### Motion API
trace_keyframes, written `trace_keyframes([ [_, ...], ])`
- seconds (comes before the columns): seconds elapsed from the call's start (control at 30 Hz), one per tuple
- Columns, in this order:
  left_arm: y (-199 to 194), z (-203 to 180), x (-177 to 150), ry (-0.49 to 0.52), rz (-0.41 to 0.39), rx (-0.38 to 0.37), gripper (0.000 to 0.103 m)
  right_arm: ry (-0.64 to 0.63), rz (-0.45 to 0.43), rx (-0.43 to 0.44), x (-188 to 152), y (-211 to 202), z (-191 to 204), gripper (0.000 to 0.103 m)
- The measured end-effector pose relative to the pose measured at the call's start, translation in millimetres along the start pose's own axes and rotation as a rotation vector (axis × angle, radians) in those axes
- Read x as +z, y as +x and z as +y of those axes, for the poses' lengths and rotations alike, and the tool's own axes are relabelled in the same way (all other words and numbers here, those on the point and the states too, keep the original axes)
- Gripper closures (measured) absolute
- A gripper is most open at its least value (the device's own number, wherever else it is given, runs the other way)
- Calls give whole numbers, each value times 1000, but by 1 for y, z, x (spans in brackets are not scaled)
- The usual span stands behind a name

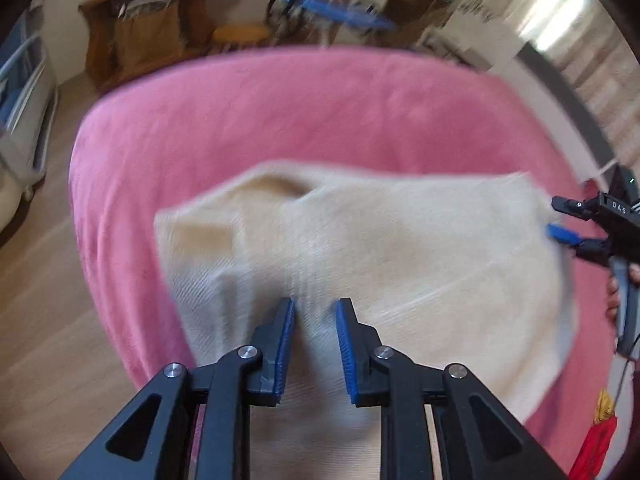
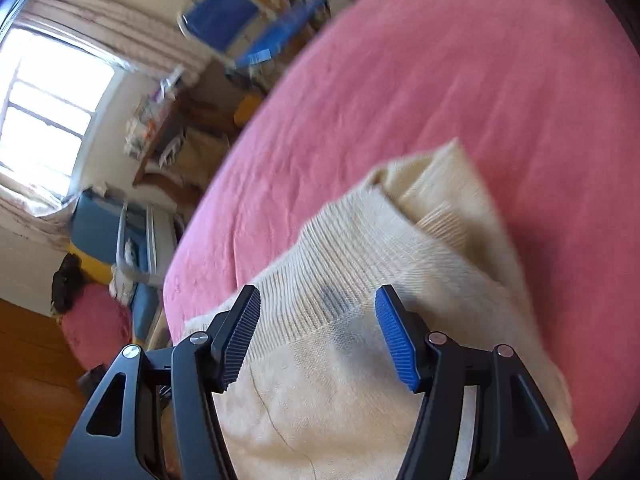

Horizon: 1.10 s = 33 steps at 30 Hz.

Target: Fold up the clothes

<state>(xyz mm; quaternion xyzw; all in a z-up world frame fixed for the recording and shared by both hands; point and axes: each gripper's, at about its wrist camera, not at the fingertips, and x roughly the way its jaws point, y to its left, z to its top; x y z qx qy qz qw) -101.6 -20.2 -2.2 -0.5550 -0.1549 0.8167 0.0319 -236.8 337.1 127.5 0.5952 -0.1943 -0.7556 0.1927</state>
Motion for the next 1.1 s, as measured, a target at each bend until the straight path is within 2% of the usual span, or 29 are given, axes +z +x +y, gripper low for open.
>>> trace_keyframes([
  [0.03, 1, 6, -3, -6, -19, -26, 82, 6, -2, -113, -1, 6, -10, 49],
  [0.07, -4, 9, -8, 8, -38, -19, 84, 52, -42, -121, 0, 3, -21, 62],
  [0.13, -12, 11, -10, 14, -54, -16, 84, 142, -137, -84, 0, -10, -37, 62],
  [0.2, -23, 13, -10, -5, -80, -42, 83, 137, -191, -75, -4, -25, -37, 60],
  [0.27, -32, 10, -5, -2, -104, -59, 81, 114, -178, 45, -7, -32, -28, 51],
  [0.3, -37, 8, -2, -3, -114, -97, 80, 77, -164, 92, -7, -32, -18, 50],
  [0.33, -36, 4, 1, 9, -120, -103, 80, 36, -152, 130, -7, -31, -8, 49],
  [0.4, -24, -1, 7, 23, -81, -38, 80, -1, -102, 156, 1, -10, 8, 43],
  [0.43, -12, 3, 7, 6, -42, -8, 80, 0, -69, 134, 7, 7, 11, 40],
  [0.47, -7, 9, 6, -11, -34, -10, 79, 0, -23, 89, 11, 28, 10, 39],
  [0.5, -9, 13, 5, -25, -45, -17, 80, -1, 16, -12, 13, 48, 5, 40],
  [0.53, -11, 17, 4, -39, -57, -24, 80, 10, 27, -70, 21, 68, 3, 54],
  [0.57, -15, 18, 3, -47, -57, -27, 81, 30, 10, -62, 24, 69, 1, 55],
  [0.6, -22, 20, 1, -63, -71, -38, 81, 40, -20, -34, 24, 58, 1, 54],
  [0.7, -44, 19, -8, -68, -119, -54, 79, 15, -87, 20, 8, 12, -6, 44],
  [0.8, -60, 11, -27, -65, -134, -123, 78, -41, -37, 48, -28, -9, -14, 43],
  [0.9, -59, -4, -50, -20, -106, -149, 77, -23, -25, -50, -60, -8, -35, 43],
  [1.0, -27, -14, -74, 47, 23, -42, 77, 5, -17, -153, -91, -6, -58, 44],
  [1.07, -31, -13, -81, 44, -12, -55, 77, 24, -11, -222, -111, -5, -73, 44],
  [1.1, -39, -12, -81, 34, -29, -67, 77, 47, -29, -228, -115, -11, -72, 44],
])
